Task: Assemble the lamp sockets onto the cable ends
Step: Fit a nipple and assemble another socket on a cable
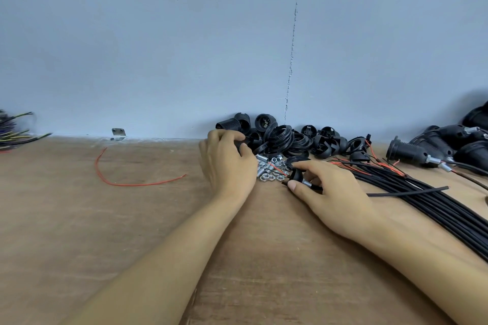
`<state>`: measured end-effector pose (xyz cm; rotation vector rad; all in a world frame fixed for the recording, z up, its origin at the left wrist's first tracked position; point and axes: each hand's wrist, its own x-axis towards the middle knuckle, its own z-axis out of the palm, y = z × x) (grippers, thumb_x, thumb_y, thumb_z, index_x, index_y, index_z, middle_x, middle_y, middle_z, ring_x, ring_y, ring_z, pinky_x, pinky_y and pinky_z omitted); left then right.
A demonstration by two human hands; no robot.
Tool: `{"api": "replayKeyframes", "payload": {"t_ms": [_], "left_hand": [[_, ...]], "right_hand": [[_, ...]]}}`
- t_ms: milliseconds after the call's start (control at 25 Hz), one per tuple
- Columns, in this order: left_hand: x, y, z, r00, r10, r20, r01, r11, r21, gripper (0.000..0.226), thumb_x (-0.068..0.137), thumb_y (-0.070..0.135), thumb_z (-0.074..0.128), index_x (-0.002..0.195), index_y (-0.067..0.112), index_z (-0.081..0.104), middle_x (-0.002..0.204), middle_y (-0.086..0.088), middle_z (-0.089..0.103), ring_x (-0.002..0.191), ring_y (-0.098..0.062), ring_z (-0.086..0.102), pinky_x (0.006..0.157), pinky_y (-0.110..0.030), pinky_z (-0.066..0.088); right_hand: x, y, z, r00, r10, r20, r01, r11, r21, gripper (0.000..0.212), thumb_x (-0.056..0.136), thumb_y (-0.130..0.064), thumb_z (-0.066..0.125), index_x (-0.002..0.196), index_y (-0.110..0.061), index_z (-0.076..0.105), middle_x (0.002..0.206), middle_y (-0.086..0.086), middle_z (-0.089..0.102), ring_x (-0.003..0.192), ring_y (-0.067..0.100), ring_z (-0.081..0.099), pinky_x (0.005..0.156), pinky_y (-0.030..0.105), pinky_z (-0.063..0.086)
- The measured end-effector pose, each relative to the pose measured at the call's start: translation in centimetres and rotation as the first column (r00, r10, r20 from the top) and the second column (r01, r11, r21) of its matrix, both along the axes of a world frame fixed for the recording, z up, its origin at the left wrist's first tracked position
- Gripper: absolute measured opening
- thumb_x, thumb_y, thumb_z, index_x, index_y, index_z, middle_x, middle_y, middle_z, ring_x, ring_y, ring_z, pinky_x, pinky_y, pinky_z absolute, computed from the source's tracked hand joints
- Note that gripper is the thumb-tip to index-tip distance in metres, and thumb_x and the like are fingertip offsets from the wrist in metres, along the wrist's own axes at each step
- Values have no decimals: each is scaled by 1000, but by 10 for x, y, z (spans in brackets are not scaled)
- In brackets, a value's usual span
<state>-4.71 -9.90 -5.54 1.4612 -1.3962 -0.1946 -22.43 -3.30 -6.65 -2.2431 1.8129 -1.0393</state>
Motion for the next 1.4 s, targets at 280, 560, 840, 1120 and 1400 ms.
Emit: {"api": "replayKeyframes", "payload": {"t_ms": [280, 560, 840, 1120, 1400], "left_hand": [[-16, -23, 5, 968, 92, 233, -74, 994, -86, 41, 81, 2, 59, 116, 21, 68, 136, -4, 52, 129, -29, 41, 96, -39, 29], [7, -56, 12, 962, 92, 258, -146, 969, 199, 48, 99, 23, 55, 143, 11, 44, 144, -8, 52, 144, -29, 29, 111, -46, 24], [13, -53, 9, 971, 115, 207, -132, 989, 70, 42, 100, 29, 59, 140, 18, 52, 135, -2, 61, 139, -26, 35, 107, -43, 25], [9, -33, 13, 980, 64, 186, -42, 992, -121, 41, 95, 32, 66, 133, 18, 59, 126, 2, 66, 127, -26, 41, 98, -40, 27], [-14, 15, 20, 909, -416, -12, 408, 897, -171, 42, 79, 28, 73, 118, 33, 59, 106, 16, 65, 97, -3, 63, 86, -20, 49]], "right_hand": [[-3, -2, -1, 999, 21, 24, -21, 1000, -5, 36, 90, -42, 66, 123, -27, 65, 95, -13, 61, 93, 10, 57, 88, 29, 46], [-5, -4, -2, 998, 25, 56, -26, 1000, 10, 37, 89, -45, 65, 121, -29, 66, 91, -15, 61, 91, 3, 57, 87, 28, 48], [-4, -2, 0, 997, 27, 78, -30, 999, 35, 35, 90, -43, 66, 123, -31, 64, 92, -14, 60, 91, 2, 56, 85, 25, 46], [-3, 0, 2, 998, 7, 67, -11, 998, 63, 36, 101, -34, 51, 136, -40, 54, 97, -12, 51, 99, 13, 49, 89, 30, 39], [-17, -3, 12, 997, -81, 7, 79, 986, 146, 30, 99, -26, 50, 121, -40, 65, 106, -5, 49, 111, 19, 49, 101, 43, 42]]}}
